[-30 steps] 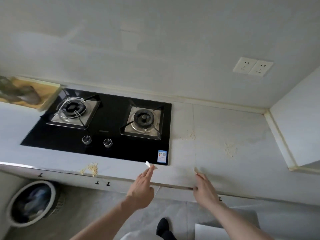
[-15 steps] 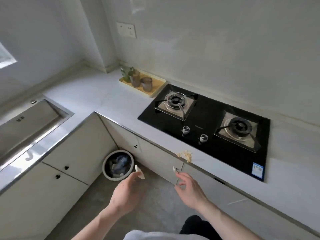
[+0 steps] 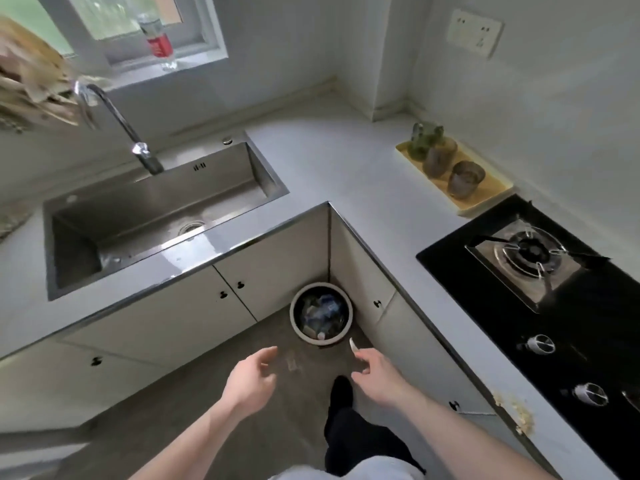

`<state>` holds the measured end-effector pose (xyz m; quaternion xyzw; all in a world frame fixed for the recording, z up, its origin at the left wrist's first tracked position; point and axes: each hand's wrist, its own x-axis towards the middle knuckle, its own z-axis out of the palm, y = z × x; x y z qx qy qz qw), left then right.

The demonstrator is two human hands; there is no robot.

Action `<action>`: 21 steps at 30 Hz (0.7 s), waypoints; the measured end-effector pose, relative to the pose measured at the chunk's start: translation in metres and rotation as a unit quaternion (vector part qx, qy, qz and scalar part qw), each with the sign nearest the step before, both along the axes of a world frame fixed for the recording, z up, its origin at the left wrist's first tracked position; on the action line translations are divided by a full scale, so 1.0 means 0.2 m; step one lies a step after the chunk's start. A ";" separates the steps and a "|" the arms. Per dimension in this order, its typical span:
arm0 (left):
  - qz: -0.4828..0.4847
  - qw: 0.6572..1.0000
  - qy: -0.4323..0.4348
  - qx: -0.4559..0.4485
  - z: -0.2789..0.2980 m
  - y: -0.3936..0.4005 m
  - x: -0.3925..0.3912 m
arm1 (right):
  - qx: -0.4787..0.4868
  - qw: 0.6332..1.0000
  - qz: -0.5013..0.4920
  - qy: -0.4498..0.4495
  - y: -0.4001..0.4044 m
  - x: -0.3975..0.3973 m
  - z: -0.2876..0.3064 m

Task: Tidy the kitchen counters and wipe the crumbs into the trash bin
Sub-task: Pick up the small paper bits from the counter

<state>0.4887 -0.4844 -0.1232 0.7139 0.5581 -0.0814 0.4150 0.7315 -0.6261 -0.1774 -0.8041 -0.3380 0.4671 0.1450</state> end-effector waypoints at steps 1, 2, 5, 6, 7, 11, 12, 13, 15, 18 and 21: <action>0.011 1.000 0.002 -0.002 -0.01 0.06 0.01 | -0.012 1.000 0.007 0.003 0.08 0.02 -0.04; 0.017 1.000 0.005 -0.003 -0.02 0.13 0.01 | -0.024 1.000 0.012 0.006 0.16 0.04 -0.08; 0.025 0.999 0.021 -0.008 -0.09 0.34 0.03 | -0.051 0.998 0.022 0.013 0.42 0.09 -0.15; 0.023 0.999 0.027 -0.011 -0.11 0.40 0.04 | -0.059 0.998 0.032 0.008 0.50 0.10 -0.17; 0.021 0.999 0.035 -0.020 -0.14 0.46 0.04 | -0.064 0.997 0.043 0.001 0.58 0.11 -0.20; -0.007 0.995 0.068 -0.070 -0.28 0.65 0.01 | -0.081 0.994 0.070 -0.019 0.86 0.12 -0.32; -0.022 0.994 0.076 -0.075 -0.33 0.71 0.02 | -0.086 0.994 0.070 -0.025 0.93 0.11 -0.37; -0.039 0.993 0.082 -0.076 -0.37 0.76 0.02 | -0.091 0.993 0.066 -0.027 0.99 0.11 -0.42; -0.075 0.990 0.092 -0.073 -0.49 0.88 0.04 | -0.098 0.994 0.050 -0.028 1.09 0.10 -0.53; -0.137 0.981 0.110 -0.076 -0.70 1.03 0.05 | -0.112 0.993 0.010 -0.021 1.17 0.01 -0.70; -0.204 0.968 0.116 -0.092 -1.00 1.15 0.08 | -0.120 0.991 -0.050 -0.009 1.14 -0.13 -0.90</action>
